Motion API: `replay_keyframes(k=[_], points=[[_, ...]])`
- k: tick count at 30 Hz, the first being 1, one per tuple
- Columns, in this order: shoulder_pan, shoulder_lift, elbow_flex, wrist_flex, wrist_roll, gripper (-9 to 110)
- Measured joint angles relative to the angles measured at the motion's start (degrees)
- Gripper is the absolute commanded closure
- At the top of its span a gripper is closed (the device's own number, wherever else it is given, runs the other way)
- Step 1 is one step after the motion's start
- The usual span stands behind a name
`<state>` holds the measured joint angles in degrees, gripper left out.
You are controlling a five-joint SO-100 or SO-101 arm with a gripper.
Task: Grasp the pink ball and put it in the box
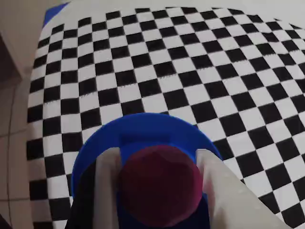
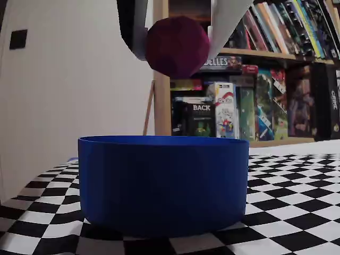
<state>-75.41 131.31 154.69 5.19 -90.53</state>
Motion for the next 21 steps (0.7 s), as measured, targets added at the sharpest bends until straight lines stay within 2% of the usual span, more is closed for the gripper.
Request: replay_keyframes(k=[21], points=[[-0.5, -5.3, 0.5, -3.2, 0.0, 101]])
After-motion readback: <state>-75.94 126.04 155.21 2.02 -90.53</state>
